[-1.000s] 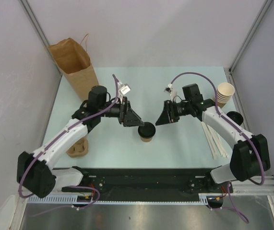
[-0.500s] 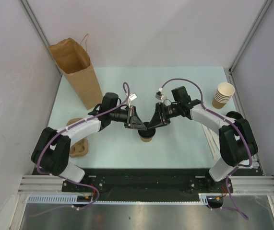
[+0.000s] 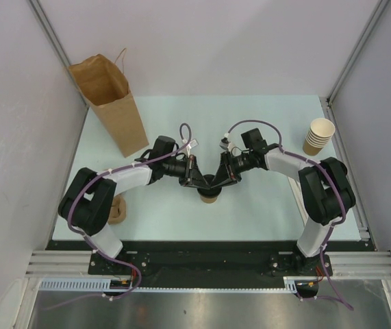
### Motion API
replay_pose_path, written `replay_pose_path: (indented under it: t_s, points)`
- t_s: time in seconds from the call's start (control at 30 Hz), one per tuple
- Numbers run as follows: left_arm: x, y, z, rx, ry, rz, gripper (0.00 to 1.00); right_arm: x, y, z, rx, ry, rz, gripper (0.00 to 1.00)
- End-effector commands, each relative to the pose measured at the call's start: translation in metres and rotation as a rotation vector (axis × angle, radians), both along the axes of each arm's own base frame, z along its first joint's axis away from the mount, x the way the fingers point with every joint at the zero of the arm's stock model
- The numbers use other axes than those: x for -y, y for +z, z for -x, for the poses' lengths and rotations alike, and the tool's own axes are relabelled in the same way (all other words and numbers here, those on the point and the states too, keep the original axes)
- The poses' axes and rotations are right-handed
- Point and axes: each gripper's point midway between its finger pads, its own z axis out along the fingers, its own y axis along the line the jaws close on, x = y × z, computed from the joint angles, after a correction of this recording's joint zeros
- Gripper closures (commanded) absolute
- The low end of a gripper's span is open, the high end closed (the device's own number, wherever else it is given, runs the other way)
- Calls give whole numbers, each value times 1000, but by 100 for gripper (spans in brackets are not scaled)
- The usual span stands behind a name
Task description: Pack the takeout coffee
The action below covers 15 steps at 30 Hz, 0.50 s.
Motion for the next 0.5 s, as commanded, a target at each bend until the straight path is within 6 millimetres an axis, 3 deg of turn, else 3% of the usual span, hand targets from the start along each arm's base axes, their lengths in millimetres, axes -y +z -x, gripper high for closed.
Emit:
replay_pose_path:
  t_s: [0.0, 0.47]
  points:
    - [-3, -19, -5, -36, 32, -15, 92, 1, -4, -13, 25, -9, 2, 74]
    - [-19, -61, -11, -143, 95, -76, 94, 7, -31, -19, -79, -43, 36, 74]
